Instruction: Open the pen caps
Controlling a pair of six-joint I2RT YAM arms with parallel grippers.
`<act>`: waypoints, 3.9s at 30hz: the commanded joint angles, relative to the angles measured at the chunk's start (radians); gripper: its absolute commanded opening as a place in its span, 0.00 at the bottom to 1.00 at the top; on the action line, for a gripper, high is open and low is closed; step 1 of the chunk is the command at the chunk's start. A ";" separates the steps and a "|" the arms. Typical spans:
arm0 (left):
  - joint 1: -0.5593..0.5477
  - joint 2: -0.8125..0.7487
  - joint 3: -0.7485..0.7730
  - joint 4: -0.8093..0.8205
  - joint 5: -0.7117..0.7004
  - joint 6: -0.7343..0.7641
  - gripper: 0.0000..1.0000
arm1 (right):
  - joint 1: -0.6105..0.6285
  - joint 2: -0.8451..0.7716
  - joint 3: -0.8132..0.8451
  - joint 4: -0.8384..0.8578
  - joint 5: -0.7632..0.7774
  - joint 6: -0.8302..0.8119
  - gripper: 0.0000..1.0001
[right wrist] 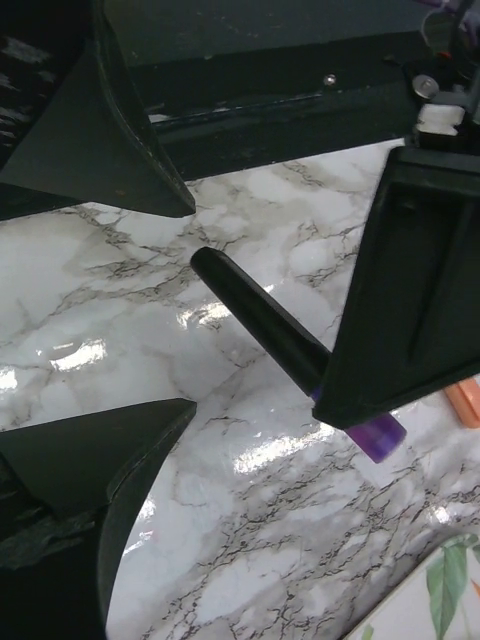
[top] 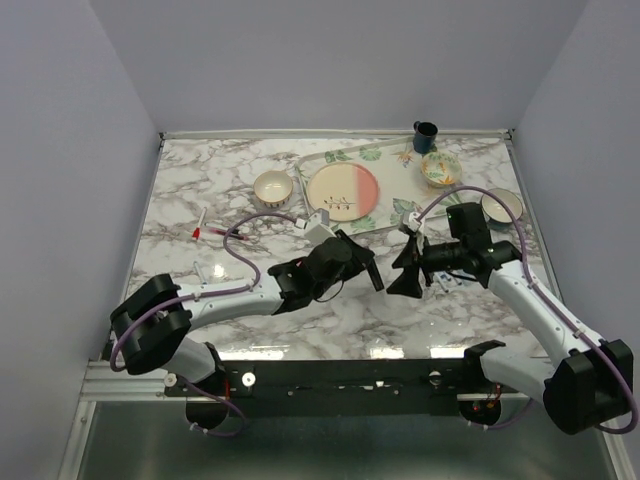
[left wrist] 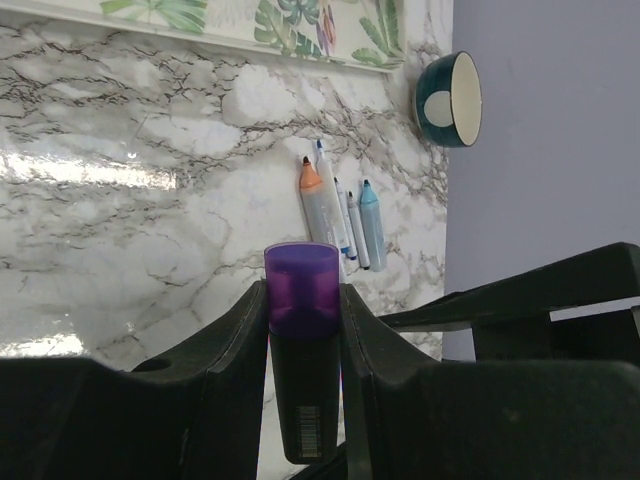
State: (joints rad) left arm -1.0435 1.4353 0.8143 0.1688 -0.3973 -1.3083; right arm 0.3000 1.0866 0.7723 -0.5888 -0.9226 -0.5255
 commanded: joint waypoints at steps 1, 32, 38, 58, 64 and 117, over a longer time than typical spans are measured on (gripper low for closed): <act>-0.053 0.046 0.086 -0.120 -0.169 -0.045 0.00 | 0.007 0.033 0.010 0.096 0.027 0.162 0.81; -0.119 0.079 0.072 -0.026 -0.284 -0.078 0.39 | 0.011 0.202 0.099 -0.040 -0.091 0.125 0.01; -0.109 0.074 0.068 -0.034 -0.279 -0.086 0.48 | 0.011 0.199 0.104 -0.054 -0.101 0.110 0.01; -0.070 0.014 0.003 0.015 -0.267 -0.083 0.00 | 0.073 0.177 0.102 -0.098 0.045 -0.019 0.01; 0.072 -0.212 -0.164 -0.011 -0.311 -0.088 0.00 | 0.111 0.179 0.116 -0.183 0.087 -0.126 0.01; 0.353 -0.239 -0.460 -0.267 -0.009 0.066 0.13 | 0.033 0.397 0.084 -0.017 0.838 0.084 0.52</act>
State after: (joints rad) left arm -0.6987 1.1191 0.3351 -0.0441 -0.4595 -1.2907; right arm 0.3538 1.5055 0.8646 -0.6350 -0.1249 -0.4629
